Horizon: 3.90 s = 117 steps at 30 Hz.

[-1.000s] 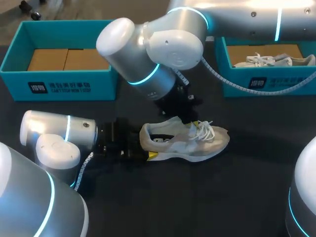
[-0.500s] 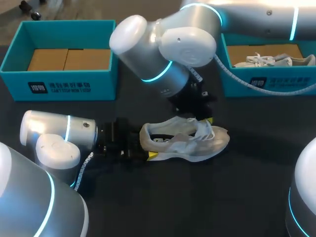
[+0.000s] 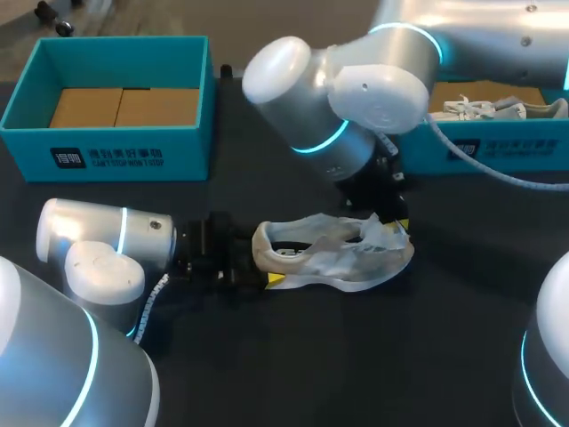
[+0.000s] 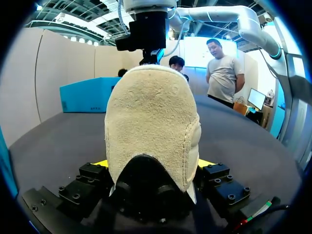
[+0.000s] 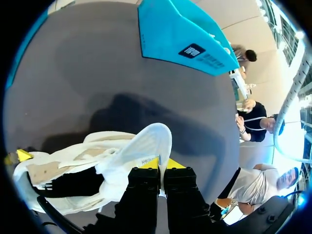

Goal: Take the shoe out of the shoebox, open the shoe tongue, remove and reinsert the insole, then place the shoe into the shoebox

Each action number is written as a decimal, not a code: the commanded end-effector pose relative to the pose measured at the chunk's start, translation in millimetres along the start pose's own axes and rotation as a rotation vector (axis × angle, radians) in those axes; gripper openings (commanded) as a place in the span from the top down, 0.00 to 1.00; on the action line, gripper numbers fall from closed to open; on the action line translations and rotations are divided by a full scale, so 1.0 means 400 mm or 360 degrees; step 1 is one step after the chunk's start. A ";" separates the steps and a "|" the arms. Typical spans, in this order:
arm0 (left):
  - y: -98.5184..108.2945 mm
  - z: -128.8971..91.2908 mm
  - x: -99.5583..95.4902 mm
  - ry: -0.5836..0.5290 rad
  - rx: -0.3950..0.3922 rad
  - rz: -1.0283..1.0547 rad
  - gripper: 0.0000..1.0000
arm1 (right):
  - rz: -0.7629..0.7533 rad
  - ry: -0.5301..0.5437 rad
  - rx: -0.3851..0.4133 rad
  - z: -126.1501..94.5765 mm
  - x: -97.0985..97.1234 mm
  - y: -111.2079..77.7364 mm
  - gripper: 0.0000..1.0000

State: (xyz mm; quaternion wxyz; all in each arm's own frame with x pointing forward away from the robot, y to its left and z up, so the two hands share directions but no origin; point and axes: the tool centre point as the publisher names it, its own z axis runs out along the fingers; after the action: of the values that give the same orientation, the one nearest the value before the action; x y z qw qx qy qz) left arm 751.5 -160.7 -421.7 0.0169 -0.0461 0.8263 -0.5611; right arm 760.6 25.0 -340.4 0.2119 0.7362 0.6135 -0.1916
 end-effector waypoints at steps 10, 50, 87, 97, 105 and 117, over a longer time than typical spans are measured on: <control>0.006 -0.001 0.003 0.0001 -0.0008 -0.0001 1.00 | -0.0011 0.0156 0.0009 0.105 -0.012 0.010 0.68; 0.006 -0.001 0.003 0.0001 -0.0008 -0.0001 1.00 | -0.0238 0.0014 -0.0298 -0.201 0.030 0.047 0.00; 0.006 -0.001 0.003 0.0001 -0.0008 -0.0001 1.00 | -0.1995 0.0425 -0.0952 -0.382 0.190 0.068 0.71; 0.006 -0.001 0.003 0.0001 -0.0008 -0.0001 1.00 | -0.2216 0.0458 -0.0960 -0.358 0.237 0.012 1.00; 0.006 -0.001 0.003 0.0001 -0.0008 -0.0001 1.00 | -0.2332 0.0507 -0.0924 -0.338 0.261 -0.015 1.00; 0.006 -0.001 0.003 0.0001 -0.0008 -0.0001 1.00 | -0.2332 0.0507 -0.0924 -0.338 0.261 -0.015 1.00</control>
State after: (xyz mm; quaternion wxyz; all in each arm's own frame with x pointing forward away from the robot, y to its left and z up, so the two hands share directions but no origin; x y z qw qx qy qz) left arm 751.1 -160.2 -422.6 0.0166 -0.0463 0.8269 -0.5602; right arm 775.8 185.3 -283.2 0.1249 0.0805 0.9889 -0.0075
